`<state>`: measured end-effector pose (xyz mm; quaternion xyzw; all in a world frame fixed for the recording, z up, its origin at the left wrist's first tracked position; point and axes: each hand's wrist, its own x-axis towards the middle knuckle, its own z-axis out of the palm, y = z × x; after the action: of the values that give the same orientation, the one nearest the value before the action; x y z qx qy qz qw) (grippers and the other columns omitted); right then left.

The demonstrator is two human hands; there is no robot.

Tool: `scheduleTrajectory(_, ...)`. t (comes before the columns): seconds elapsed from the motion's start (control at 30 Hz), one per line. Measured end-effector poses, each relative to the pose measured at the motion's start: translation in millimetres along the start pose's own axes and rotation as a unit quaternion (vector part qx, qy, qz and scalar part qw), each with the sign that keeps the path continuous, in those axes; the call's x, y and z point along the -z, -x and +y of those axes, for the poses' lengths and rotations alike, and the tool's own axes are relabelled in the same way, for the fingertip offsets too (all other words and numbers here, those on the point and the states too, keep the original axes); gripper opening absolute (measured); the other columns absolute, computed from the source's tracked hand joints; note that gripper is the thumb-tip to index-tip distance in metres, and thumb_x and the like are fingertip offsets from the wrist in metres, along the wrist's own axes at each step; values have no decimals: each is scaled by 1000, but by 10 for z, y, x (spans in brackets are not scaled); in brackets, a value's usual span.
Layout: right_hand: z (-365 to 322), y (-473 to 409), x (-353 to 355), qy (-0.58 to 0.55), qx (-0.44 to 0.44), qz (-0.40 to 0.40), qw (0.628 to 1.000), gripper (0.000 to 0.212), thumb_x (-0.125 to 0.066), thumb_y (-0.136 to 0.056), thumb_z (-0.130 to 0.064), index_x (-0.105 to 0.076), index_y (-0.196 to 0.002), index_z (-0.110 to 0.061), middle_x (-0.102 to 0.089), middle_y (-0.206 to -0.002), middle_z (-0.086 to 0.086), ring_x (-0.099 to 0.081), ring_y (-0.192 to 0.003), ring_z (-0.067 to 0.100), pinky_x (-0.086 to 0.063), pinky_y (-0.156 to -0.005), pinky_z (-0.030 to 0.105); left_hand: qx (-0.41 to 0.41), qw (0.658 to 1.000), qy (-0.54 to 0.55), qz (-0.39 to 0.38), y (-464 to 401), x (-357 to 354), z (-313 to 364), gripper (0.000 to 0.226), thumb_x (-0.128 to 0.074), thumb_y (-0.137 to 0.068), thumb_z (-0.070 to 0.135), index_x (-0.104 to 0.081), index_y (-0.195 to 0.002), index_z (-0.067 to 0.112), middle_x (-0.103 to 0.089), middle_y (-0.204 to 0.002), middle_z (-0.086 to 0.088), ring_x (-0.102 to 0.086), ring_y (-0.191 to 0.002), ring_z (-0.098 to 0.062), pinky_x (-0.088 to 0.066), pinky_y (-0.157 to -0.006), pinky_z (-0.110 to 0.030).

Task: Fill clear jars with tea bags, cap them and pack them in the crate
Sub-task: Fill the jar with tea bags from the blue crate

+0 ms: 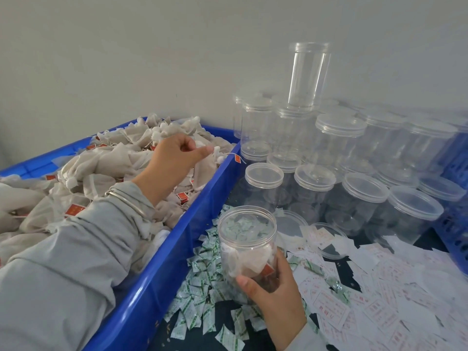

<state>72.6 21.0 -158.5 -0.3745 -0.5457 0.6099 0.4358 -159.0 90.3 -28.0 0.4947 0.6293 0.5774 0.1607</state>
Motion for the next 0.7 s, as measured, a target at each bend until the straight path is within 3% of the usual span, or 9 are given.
scheduleTrajectory(0.13, 10, 4, 8, 7, -2, 2, 1000, 103, -83, -45, -31, -40, -139, -25, -59, -125, -4, -63, -104, 5, -53, -87, 20, 33, 980, 160, -110, 141, -83, 210, 30, -71, -79, 11, -46, -66, 19, -52, -59, 8, -55, -64, -14, -51, -63, -28)
scheduleTrajectory(0.23, 21, -2, 8, 10, 0, 5, 1000, 100, -83, -46, -29, -42, -138, -24, -61, -124, -3, -63, -104, 6, -53, -87, 20, 29, 960, 210, -183, 282, -175, 318, 23, -70, -76, 3, -54, -81, 19, -60, -71, 6, -62, -62, -5, -55, -59, -21)
scheduleTrajectory(0.37, 40, -11, 11, 14, 4, 6, 1000, 97, -83, -50, -27, -43, -137, -21, -62, -123, -1, -64, -104, 8, -52, -88, 22, -21, 949, 153, -276, 427, -228, 368, 26, -66, -79, -4, -62, -88, 20, -61, -62, 14, -59, -61, 0, -50, -62, -14)
scheduleTrajectory(0.47, 47, -10, 15, 15, 5, 7, 1000, 100, -83, -48, -31, -41, -139, -23, -59, -127, -1, -62, -107, 9, -51, -93, 27, -39, 939, 105, -327, 481, -225, 385, 28, -72, -77, 4, -69, -77, 31, -61, -68, 8, -56, -67, -5, -51, -67, -16)
scheduleTrajectory(0.7, 56, -11, 4, 13, 4, 12, 1000, 98, -89, -50, -33, -42, -136, -28, -62, -123, -5, -64, -102, 4, -53, -83, 19, -48, 941, 34, -333, 524, -246, 373, 23, -73, -79, 11, -65, -77, 32, -67, -79, 3, -61, -75, -11, -54, -75, -27)
